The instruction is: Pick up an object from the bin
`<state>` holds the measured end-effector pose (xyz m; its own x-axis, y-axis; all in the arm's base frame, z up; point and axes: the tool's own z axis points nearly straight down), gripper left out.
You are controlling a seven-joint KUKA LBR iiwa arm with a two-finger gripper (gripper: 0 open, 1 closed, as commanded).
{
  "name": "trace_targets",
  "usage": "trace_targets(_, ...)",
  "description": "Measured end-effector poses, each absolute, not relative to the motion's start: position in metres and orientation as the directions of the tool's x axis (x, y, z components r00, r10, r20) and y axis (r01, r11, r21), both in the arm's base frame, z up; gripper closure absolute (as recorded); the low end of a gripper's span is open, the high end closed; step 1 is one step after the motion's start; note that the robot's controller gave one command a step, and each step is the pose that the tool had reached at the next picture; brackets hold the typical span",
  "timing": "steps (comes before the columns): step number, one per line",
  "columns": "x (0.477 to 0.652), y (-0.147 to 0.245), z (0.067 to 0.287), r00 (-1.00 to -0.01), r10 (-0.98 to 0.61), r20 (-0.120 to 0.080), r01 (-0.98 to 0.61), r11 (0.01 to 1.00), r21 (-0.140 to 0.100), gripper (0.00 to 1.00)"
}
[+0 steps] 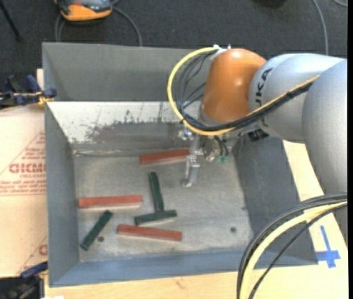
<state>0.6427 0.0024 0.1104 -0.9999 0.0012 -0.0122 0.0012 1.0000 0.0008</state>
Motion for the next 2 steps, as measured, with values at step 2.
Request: trace_targets(2, 0.6463, 0.0373, 0.0784, -0.988, 0.156, -0.014, 0.156, 0.988, 0.002, 1.0)
